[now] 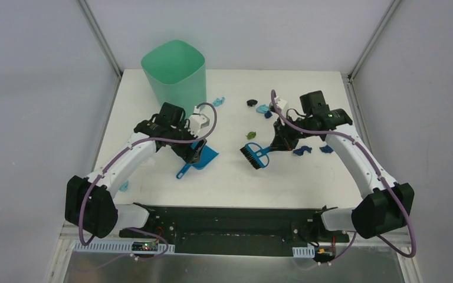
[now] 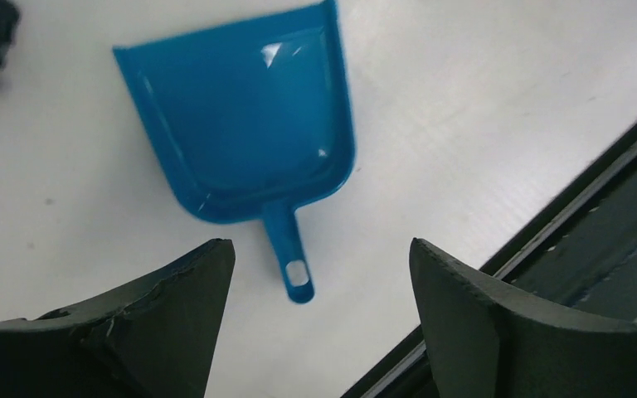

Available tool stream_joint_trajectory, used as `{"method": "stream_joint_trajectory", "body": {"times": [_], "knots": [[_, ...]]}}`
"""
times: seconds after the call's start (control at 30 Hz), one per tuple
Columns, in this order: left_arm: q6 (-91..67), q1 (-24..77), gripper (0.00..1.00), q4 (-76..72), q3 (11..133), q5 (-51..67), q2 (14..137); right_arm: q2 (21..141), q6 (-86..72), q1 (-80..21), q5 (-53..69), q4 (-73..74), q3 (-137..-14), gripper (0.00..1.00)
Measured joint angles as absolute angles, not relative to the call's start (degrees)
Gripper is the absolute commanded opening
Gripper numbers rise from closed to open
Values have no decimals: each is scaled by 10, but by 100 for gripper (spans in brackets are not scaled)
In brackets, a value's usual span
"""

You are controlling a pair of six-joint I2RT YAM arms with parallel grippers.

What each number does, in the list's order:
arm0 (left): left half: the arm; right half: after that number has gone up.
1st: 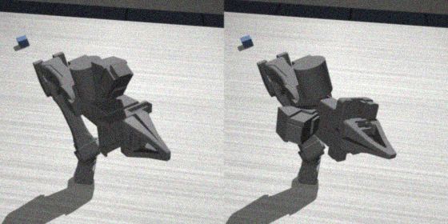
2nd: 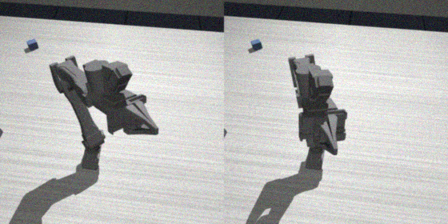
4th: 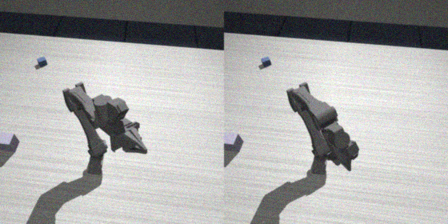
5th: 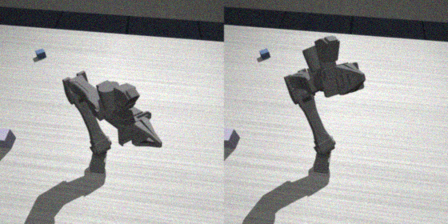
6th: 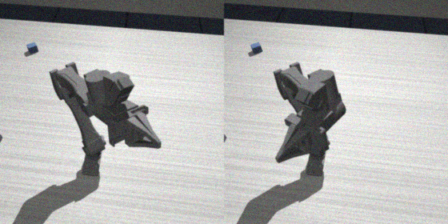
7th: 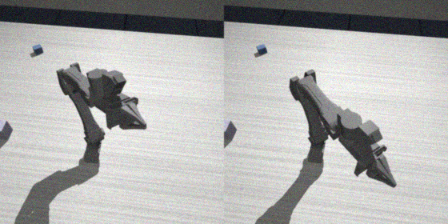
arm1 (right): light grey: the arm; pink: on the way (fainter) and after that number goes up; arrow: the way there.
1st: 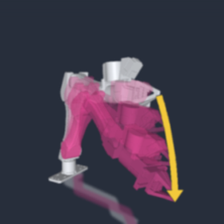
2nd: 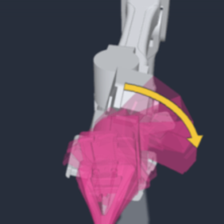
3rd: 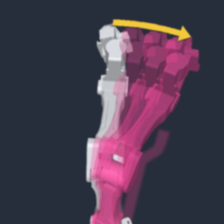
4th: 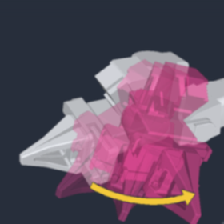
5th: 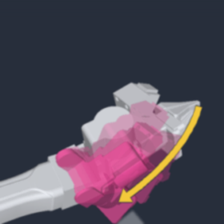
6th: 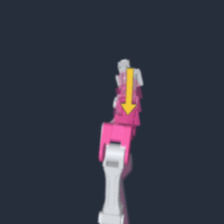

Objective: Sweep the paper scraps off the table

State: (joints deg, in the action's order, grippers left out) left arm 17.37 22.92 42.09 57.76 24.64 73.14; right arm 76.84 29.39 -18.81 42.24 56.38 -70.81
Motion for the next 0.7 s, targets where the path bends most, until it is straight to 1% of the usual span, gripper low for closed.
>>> {"method": "stream_joint_trajectory", "body": {"times": [0.07,0.3,0.47,0.63,0.67,0.7], "knots": [[187,229,80,453,578,189,747,763,284,-180,409,554,-702,0],[208,248,76,505,561,123,800,757,268,-167,383,525,-693,0],[217,251,74,493,556,94,838,756,260,-166,377,516,-688,0],[233,251,70,461,510,90,850,745,259,-163,375,510,-676,0],[236,251,69,460,503,90,851,742,259,-163,373,510,-674,0],[237,251,66,458,501,89,853,740,259,-163,373,510,-672,0]]}}
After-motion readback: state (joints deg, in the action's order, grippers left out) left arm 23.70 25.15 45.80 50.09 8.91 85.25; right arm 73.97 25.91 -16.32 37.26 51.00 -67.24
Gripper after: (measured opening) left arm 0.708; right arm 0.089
